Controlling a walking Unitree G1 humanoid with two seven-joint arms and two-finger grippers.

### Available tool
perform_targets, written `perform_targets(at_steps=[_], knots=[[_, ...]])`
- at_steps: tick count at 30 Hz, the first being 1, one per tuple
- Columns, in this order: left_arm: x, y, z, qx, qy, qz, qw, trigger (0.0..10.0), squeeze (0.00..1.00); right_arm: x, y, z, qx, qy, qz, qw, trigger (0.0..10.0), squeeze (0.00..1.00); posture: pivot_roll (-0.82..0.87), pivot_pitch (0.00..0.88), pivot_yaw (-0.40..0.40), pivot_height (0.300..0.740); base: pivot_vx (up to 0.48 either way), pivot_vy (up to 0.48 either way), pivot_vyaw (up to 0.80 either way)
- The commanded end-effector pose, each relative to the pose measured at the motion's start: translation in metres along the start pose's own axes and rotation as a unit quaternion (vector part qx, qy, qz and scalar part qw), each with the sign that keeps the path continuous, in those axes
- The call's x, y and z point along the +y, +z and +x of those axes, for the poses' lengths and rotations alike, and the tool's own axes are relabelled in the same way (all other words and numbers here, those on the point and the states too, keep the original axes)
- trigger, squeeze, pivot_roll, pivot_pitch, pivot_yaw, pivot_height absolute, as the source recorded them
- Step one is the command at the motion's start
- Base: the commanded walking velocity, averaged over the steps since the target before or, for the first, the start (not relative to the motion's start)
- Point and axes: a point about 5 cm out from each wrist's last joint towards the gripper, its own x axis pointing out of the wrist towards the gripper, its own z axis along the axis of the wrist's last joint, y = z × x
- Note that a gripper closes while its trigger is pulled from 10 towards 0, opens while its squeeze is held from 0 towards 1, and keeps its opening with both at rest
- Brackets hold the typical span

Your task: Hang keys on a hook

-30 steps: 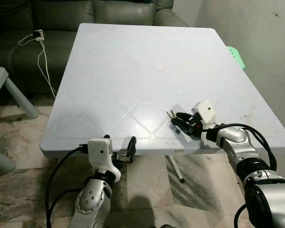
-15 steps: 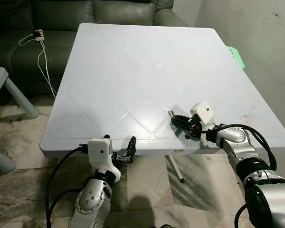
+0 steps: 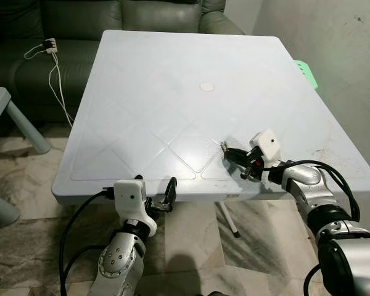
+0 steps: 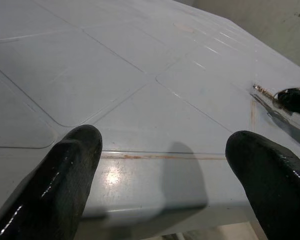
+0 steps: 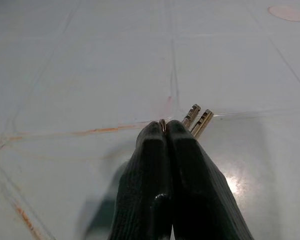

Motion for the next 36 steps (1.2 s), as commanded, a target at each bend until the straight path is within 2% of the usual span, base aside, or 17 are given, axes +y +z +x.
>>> perform_targets(at_steps=[1, 7, 8, 12, 14, 15, 16, 17, 18, 19, 23, 25, 26, 27, 28, 31, 36], knots=[[-0.007, -0.004, -0.001, 0.011, -0.002, -0.015, 1.000, 10.0, 0.00, -0.005, 0.002, -0.004, -0.012, -0.009, 0.021, 1.000, 0.0, 0.00, 0.10, 0.154, -0.130, 0.740, 0.000, 0.000, 0.00], [-0.006, -0.005, -0.002, 0.011, 0.002, -0.022, 1.000, 10.0, 0.00, -0.018, 0.018, -0.004, -0.108, -0.062, 0.134, 0.983, 0.0, 0.00, 0.11, 0.149, -0.132, 0.740, 0.000, 0.000, 0.00], [-0.006, -0.005, -0.002, 0.011, 0.002, -0.021, 1.000, 10.0, 0.00, -0.020, 0.022, -0.004, -0.126, -0.068, 0.172, 0.975, 10.0, 0.00, 0.11, 0.149, -0.132, 0.740, 0.000, 0.000, 0.00], [-0.004, -0.004, -0.001, 0.009, 0.003, -0.019, 1.000, 10.0, 0.00, -0.028, 0.031, -0.002, -0.187, -0.074, 0.317, 0.927, 10.0, 0.00, 0.11, 0.147, -0.131, 0.740, 0.000, 0.000, 0.00], [-0.004, -0.004, -0.001, 0.009, 0.003, -0.019, 1.000, 10.0, 0.00, -0.029, 0.036, -0.002, -0.189, -0.077, 0.298, 0.932, 10.0, 0.00, 0.11, 0.148, -0.131, 0.740, 0.000, 0.000, 0.00], [-0.004, -0.004, 0.000, 0.008, 0.003, -0.019, 1.000, 10.0, 0.00, -0.027, 0.037, -0.003, -0.156, -0.089, 0.170, 0.969, 10.0, 0.00, 0.11, 0.147, -0.128, 0.740, 0.000, 0.000, 0.00], [-0.004, -0.004, 0.000, 0.008, 0.003, -0.019, 1.000, 10.0, 0.00, -0.015, 0.042, -0.002, -0.099, -0.074, -0.073, 0.990, 10.0, 0.00, 0.10, 0.147, -0.126, 0.740, 0.000, 0.000, 0.00], [-0.004, -0.003, 0.000, 0.008, 0.003, -0.018, 1.000, 10.0, 0.00, -0.007, 0.043, 0.000, -0.081, -0.055, -0.163, 0.982, 10.0, 0.00, 0.10, 0.147, -0.126, 0.740, 0.000, 0.000, 0.00], [-0.004, -0.004, 0.000, 0.008, 0.003, -0.018, 1.000, 10.0, 0.00, 0.000, 0.046, -0.001, -0.061, -0.027, -0.269, 0.961, 10.0, 0.00, 0.10, 0.148, -0.125, 0.740, 0.000, 0.000, 0.00], [-0.004, -0.004, 0.000, 0.008, 0.001, -0.019, 1.000, 10.0, 0.00, 0.005, 0.052, -0.003, -0.025, -0.002, -0.433, 0.901, 10.0, 0.00, 0.09, 0.145, -0.123, 0.740, 0.000, 0.000, 0.00], [-0.006, -0.004, 0.001, 0.008, -0.002, -0.026, 1.000, 10.0, 0.00, 0.003, 0.059, -0.004, 0.015, 0.030, -0.541, 0.840, 10.0, 0.00, 0.08, 0.141, -0.124, 0.740, 0.000, 0.000, 0.00], [-0.007, -0.004, 0.002, 0.007, -0.003, -0.029, 1.000, 10.0, 0.00, -0.003, 0.063, -0.001, -0.031, 0.004, -0.337, 0.941, 10.0, 0.00, 0.08, 0.141, -0.125, 0.740, 0.000, 0.000, 0.00], [-0.008, -0.003, 0.004, 0.006, -0.005, -0.029, 1.000, 10.0, 0.00, -0.002, 0.057, 0.003, -0.084, 0.021, -0.130, 0.988, 10.0, 0.00, 0.08, 0.142, -0.127, 0.740, 0.000, 0.000, 0.00], [-0.008, -0.003, 0.004, 0.006, -0.005, -0.029, 1.000, 10.0, 0.00, -0.002, 0.057, 0.003, -0.084, 0.021, -0.130, 0.988, 10.0, 0.00, 0.08, 0.142, -0.127, 0.740, 0.000, 0.000, 0.00], [-0.008, -0.003, 0.004, 0.005, -0.005, -0.029, 1.000, 10.0, 0.00, 0.000, 0.052, 0.008, -0.099, 0.032, -0.018, 0.994, 10.0, 0.00, 0.08, 0.143, -0.128, 0.740, 0.000, 0.000, 0.00], [-0.008, -0.003, 0.004, 0.005, -0.005, -0.030, 1.000, 10.0, 0.00, 0.008, 0.054, 0.016, -0.141, 0.087, 0.244, 0.955, 10.0, 0.00, 0.08, 0.144, -0.128, 0.740, 0.000, 0.000, 0.00], [-0.008, -0.003, 0.003, 0.005, -0.004, -0.032, 0.999, 10.0, 0.00, -0.007, 0.068, 0.022, -0.237, 0.049, 0.545, 0.803, 10.0, 0.00, 0.08, 0.146, -0.128, 0.740, 0.000, 0.000, 0.00]])
